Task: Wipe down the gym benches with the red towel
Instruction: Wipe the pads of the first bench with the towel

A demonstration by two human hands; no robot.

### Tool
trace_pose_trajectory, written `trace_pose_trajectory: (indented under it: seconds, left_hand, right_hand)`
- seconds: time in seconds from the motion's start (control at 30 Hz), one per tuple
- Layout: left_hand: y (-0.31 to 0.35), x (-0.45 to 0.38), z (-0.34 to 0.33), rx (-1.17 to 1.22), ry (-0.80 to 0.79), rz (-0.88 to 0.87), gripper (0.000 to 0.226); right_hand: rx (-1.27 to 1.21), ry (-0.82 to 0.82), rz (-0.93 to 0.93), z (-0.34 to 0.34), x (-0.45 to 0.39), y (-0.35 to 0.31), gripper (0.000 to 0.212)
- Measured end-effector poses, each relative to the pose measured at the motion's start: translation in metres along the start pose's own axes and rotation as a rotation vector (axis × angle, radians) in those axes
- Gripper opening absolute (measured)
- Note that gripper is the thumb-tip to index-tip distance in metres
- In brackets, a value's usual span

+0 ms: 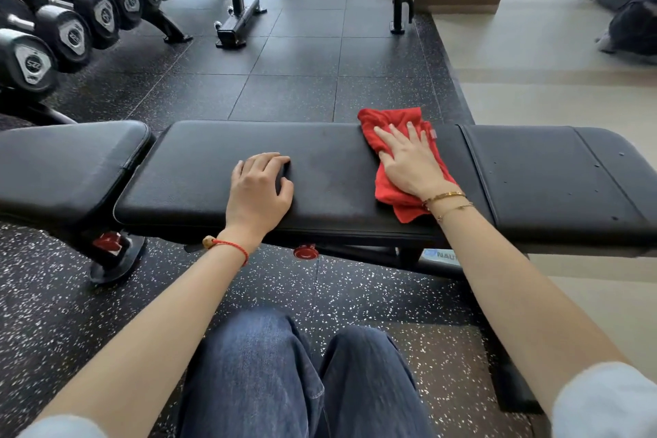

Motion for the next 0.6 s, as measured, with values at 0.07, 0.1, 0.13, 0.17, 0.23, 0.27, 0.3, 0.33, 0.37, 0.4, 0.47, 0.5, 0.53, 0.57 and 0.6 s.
trace_pose_trajectory:
  seconds: [0.07,0.1,0.13,0.17,0.23,0.27,0.3,0.33,0.37,0.4,0.47,0.5,0.53,0.57,0.6]
  left_hand:
    - [0.001,0.000,0.001,-0.006,-0.017,0.002,0.036]
    - [0.001,0.000,0.001,-0.006,-0.027,0.006,0.037]
    - [0.001,-0.001,0.002,0.000,-0.034,0.012,0.037]
    - [0.001,-0.001,0.003,0.010,-0.038,0.020,0.037]
    - [0.002,-0.001,0.003,0.028,-0.038,0.037,0.035]
    - [0.005,-0.001,0.002,0.032,-0.039,0.046,0.033]
    - [0.009,-0.001,0.002,0.038,-0.044,0.052,0.033]
    - [0.016,-0.001,0.001,0.047,-0.053,0.050,0.033]
    - [0.026,-0.001,-0.001,0.054,-0.066,0.032,0.035]
    - [0.038,-0.001,-0.003,0.057,-0.080,0.002,0.036]
    - [0.066,0.000,-0.011,0.056,-0.108,-0.072,0.040]
    - [0.081,0.001,-0.015,0.054,-0.124,-0.107,0.042]
    - [0.096,0.004,-0.020,0.047,-0.140,-0.137,0.043]
    - [0.108,0.005,-0.026,0.035,-0.153,-0.163,0.045]
    - [0.119,0.007,-0.031,0.020,-0.165,-0.186,0.046]
  right_hand:
    - [-0.024,0.006,0.069,0.001,0.018,-0.001,0.053]
    - [-0.025,0.023,0.096,0.002,0.030,-0.001,0.053]
    - [-0.020,0.048,0.114,0.002,0.043,-0.001,0.053]
    - [-0.012,0.071,0.124,0.003,0.056,0.000,0.052]
    - [0.014,0.096,0.115,0.006,0.081,0.009,0.052]
    - [0.035,0.103,0.095,0.008,0.092,0.017,0.052]
    - [0.061,0.110,0.065,0.011,0.100,0.026,0.052]
    - [0.090,0.118,0.028,0.014,0.105,0.035,0.052]
    - [0.120,0.126,-0.012,0.016,0.109,0.044,0.052]
    - [0.150,0.133,-0.053,0.018,0.111,0.054,0.052]
    - [0.169,0.137,-0.133,0.023,0.109,0.073,0.053]
    - [0.152,0.132,-0.168,0.026,0.104,0.083,0.053]
    - [0.126,0.122,-0.200,0.029,0.096,0.093,0.053]
    - [0.096,0.107,-0.227,0.033,0.086,0.101,0.053]
    - [0.067,0.088,-0.249,0.037,0.075,0.107,0.053]
Point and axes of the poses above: each hand's wrist, its own x-axis away from the middle knuckle, its own z-axis out of the back of the hand, y = z × x, the point moved 1 cm from there along -x, towards the middle knuckle, and after that the axes turned 10 degrees about z, right-handed, at the moved point
